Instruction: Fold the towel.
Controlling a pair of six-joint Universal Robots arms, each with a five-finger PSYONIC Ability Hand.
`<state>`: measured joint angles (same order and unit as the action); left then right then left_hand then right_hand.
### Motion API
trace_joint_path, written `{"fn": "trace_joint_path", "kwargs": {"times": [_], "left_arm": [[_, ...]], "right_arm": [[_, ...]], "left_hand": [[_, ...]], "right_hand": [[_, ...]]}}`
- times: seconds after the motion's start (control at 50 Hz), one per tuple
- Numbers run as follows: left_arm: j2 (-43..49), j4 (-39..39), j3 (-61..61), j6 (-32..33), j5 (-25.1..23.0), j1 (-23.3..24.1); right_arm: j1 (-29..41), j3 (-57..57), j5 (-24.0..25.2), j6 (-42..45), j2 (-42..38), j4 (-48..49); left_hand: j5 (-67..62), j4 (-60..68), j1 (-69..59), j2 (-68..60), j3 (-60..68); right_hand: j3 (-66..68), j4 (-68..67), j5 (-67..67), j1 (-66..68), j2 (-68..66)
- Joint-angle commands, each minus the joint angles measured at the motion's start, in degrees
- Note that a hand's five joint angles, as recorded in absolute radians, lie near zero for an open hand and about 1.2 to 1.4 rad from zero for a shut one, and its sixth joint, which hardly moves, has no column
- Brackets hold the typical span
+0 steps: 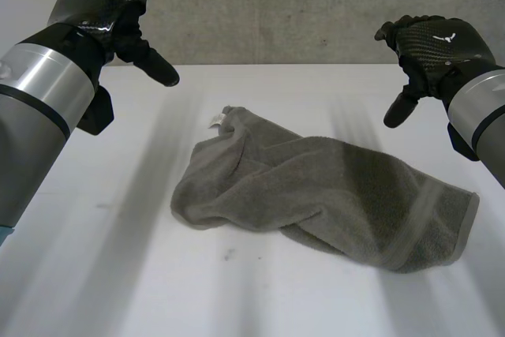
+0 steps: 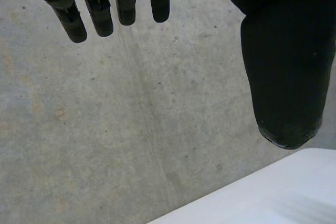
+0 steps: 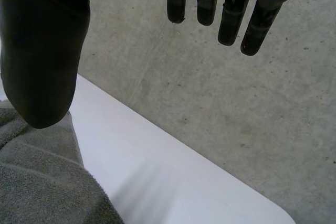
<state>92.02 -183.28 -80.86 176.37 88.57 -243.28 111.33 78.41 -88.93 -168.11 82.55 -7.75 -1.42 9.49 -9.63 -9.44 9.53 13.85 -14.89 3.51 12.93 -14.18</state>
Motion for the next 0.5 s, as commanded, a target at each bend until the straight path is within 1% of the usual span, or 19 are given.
{"fn": "trace_joint_path", "kwargs": {"times": [0.02, 0.04, 0.06, 0.1, 0.12, 0.16, 0.18, 0.2, 0.22, 0.26, 0.28, 0.32, 0.34, 0.36, 0.38, 0.42, 0.44, 0.48, 0.5], "left_arm": [[0.44, 3.45, -0.69, 1.95, -0.32, -0.09], [0.79, 4.94, -1.31, 3.52, -0.41, -0.17], [0.79, 4.95, -1.31, 3.54, -0.41, -0.18], [1.14, 7.06, -3.5, 8.43, -0.5, -0.88], [1.14, 7.06, -3.51, 8.46, -0.5, -0.88], [1.66, 7.33, -6.66, 14.23, -0.5, -1.67], [1.67, 7.33, -6.68, 14.26, -0.5, -1.67], [2.28, 7.15, -8.85, 16.78, -0.5, -2.54], [2.28, 7.15, -8.87, 16.81, -0.5, -2.55], [2.9, 6.02, -13.16, 20.31, -0.94, -4.3], [2.9, 6.01, -13.18, 20.33, -0.94, -4.31], [4.12, 2.78, -17.03, 21.82, -3.3, -5.27], [4.13, 2.76, -17.05, 21.82, -3.31, -5.27], [5.26, 0.67, -19.05, 22.08, -5.14, -5.45], [5.27, 0.65, -19.07, 22.08, -5.16, -5.45], [7.55, -3.46, -22.31, 22.35, -8.57, -6.23], [7.56, -3.48, -22.32, 22.35, -8.59, -6.24], [10.01, -7.24, -24.33, 22.26, -11.47, -7.64], [10.02, -7.26, -24.34, 22.26, -11.49, -7.65]], "right_arm": [[-0.5, -0.54, 0.95, 2.25, 0.42, -5.14], [-1.03, -0.71, 1.3, 3.4, 0.33, -7.78], [-1.03, -0.71, 1.3, 3.41, 0.33, -7.8], [-3.74, 0.33, 2.0, 5.42, 0.33, -12.27], [-3.76, 0.34, 2.0, 5.43, 0.33, -12.29], [-5.77, 2.7, 4.71, 6.22, 0.07, -14.3], [-5.78, 2.71, 4.73, 6.22, 0.07, -14.31], [-6.39, 4.54, 6.73, 6.39, -0.19, -14.39], [-6.39, 4.56, 6.75, 6.4, -0.19, -14.39], [-7.96, 8.32, 10.77, 6.48, -0.28, -14.22], [-7.97, 8.34, 10.79, 6.48, -0.28, -14.22], [-11.04, 12.8, 14.12, 6.48, -0.11, -13.78], [-11.05, 12.82, 14.13, 6.48, -0.11, -13.78], [-12.09, 15.26, 15.79, 6.57, -0.11, -13.08], [-12.1, 15.28, 15.8, 6.57, -0.11, -13.08], [-13.33, 20.35, 18.69, 6.48, -0.11, -9.93], [-13.34, 20.38, 18.7, 6.48, -0.11, -9.91], [-13.51, 25.98, 20.02, 6.48, 0.42, -4.75], [-13.51, 26.0, 20.02, 6.48, 0.42, -4.73]], "left_hand": [[-0.13, 2.06, -1.93, -2.12, 2.03], [-0.14, 2.07, -1.93, -2.12, 2.03], [-0.14, 2.07, -1.93, -2.12, 2.03], [-0.14, 2.07, -1.93, -2.12, 2.03], [-0.14, 2.07, -1.93, -2.12, 2.03], [-0.14, 2.07, -1.93, -2.12, 2.03], [-0.14, 2.07, -1.93, -2.12, 2.03], [-0.14, 2.07, -1.93, -2.12, 2.03], [-0.14, 2.07, -1.93, -2.12, 2.03], [-0.14, 2.07, -1.93, -2.12, 2.03], [-0.14, 2.07, -1.93, -2.12, 2.03], [-0.14, 2.07, -1.93, -2.12, 2.03], [-0.14, 2.07, -1.93, -2.12, 2.03], [-0.47, 2.4, -2.27, -2.45, 2.37], [-0.47, 2.4, -2.27, -2.46, 2.37], [-2.15, 4.08, -3.95, -4.14, 4.05], [-2.16, 4.08, -3.95, -4.14, 4.05], [-2.16, 4.08, -3.95, -4.14, 4.05], [-2.16, 4.08, -3.95, -4.14, 4.05]], "right_hand": [[-3.85, 4.89, -3.51, -2.93, 4.18], [-3.85, 4.89, -3.51, -2.93, 4.18], [-3.85, 4.89, -3.51, -2.93, 4.18], [-3.85, 4.89, -3.51, -2.93, 4.18], [-3.85, 4.89, -3.51, -2.93, 4.18], [-3.85, 4.89, -3.51, -2.93, 4.18], [-3.85, 4.89, -3.51, -2.93, 4.18], [-3.85, 4.89, -3.51, -2.93, 4.18], [-3.85, 4.89, -3.51, -2.93, 4.18], [-3.85, 4.89, -3.51, -2.93, 4.18], [-3.85, 4.89, -3.51, -2.93, 4.18], [-3.85, 4.89, -3.51, -2.93, 4.18], [-3.85, 4.89, -3.51, -2.93, 4.18], [-3.85, 4.89, -3.51, -2.93, 4.18], [-3.85, 4.89, -3.51, -2.93, 4.18], [-3.85, 4.89, -3.51, -2.93, 4.18], [-3.85, 4.89, -3.51, -2.93, 4.18], [-3.1, 4.14, -2.76, -2.18, 3.43], [-3.1, 4.13, -2.75, -2.17, 3.42]]}}
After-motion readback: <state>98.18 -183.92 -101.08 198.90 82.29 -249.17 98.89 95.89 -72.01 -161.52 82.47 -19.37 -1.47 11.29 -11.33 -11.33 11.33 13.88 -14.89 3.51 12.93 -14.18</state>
